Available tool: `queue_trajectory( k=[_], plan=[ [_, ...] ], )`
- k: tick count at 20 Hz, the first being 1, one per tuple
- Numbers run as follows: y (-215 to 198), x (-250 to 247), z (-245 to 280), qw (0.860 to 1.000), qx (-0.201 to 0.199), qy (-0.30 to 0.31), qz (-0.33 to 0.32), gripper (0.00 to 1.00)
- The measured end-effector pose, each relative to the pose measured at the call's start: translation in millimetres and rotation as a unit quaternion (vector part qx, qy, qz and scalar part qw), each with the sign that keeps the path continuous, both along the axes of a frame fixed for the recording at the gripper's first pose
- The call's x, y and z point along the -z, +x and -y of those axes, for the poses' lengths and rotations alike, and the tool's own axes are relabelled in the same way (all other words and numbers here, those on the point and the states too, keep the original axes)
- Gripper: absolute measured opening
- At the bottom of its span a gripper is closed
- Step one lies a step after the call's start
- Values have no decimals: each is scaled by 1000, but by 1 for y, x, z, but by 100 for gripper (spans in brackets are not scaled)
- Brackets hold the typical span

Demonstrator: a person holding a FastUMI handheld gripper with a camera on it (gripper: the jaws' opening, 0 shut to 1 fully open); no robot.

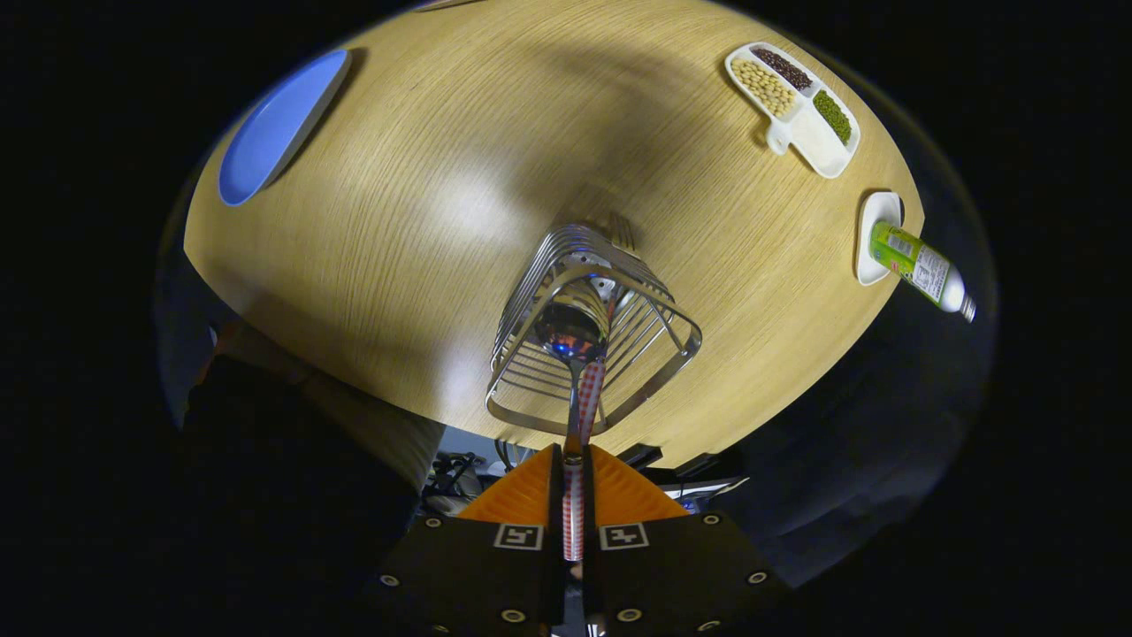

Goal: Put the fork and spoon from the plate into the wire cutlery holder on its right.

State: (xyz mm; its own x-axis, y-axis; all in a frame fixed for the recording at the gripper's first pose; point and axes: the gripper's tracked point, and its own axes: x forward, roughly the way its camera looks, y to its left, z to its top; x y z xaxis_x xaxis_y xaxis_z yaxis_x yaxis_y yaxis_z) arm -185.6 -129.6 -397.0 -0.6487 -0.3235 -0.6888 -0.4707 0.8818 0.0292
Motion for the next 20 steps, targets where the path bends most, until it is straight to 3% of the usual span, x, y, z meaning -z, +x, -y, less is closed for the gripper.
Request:
queue_trajectory(
  k=[5,11,16,20],
  plan=[
    [4,-5,-1,999,24,9,24,13],
    [21,-18,-15,985,114,37,123,14],
    [31,-37,-14,957,161,68,232,18],
    [60,-50,-38,906,218,130,338,34]
  ],
)
